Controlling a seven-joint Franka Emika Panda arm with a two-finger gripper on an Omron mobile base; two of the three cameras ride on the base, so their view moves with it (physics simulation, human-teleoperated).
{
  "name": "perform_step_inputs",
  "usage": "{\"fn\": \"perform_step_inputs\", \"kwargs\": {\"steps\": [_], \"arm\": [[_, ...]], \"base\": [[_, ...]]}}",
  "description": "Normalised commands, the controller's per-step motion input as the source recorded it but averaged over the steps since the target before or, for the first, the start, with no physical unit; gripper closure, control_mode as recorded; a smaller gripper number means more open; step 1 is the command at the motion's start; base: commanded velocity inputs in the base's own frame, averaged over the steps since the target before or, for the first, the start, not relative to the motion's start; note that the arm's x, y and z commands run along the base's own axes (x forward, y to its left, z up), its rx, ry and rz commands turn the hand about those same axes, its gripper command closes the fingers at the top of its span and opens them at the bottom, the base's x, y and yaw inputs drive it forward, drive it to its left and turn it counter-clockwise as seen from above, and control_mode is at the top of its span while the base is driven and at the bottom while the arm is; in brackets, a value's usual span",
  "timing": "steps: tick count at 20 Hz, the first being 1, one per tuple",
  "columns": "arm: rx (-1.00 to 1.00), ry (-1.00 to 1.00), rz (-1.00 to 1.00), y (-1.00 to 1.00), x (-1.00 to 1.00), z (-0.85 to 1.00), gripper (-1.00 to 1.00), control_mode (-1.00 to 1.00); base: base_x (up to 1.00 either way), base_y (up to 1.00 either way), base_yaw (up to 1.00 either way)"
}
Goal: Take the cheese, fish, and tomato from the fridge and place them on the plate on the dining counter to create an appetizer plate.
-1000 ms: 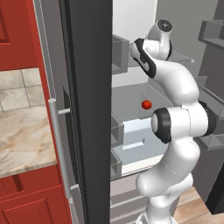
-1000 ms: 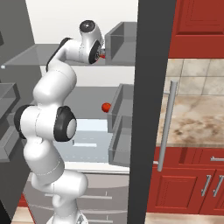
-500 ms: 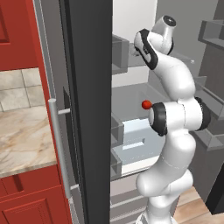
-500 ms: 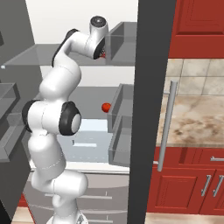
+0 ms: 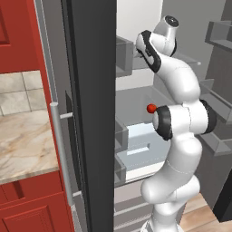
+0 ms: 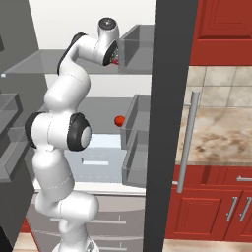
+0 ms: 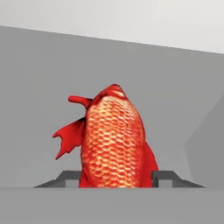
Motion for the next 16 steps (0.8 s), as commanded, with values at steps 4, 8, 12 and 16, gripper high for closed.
{"fn": "perform_step_inputs", "kwargs": {"steps": [4,8,12,16], "arm": [[-0.03,-0.13,-0.02,0.21,-0.84,-0.48,1.00,-1.00],[0.00,-0.01,-0.04,0.12,-1.00,-0.26,1.00,-1.00],[0.00,0.00,-0.05,0.16,-1.00,-0.08,1.00,-1.00],[0.00,0.00,-0.04,0.17,-1.00,0.00,1.00,-1.00]], "base": [[0.00,0.00,0.00],[0.00,0.00,0.00],[0.00,0.00,0.00],[0.00,0.00,0.00]]}}
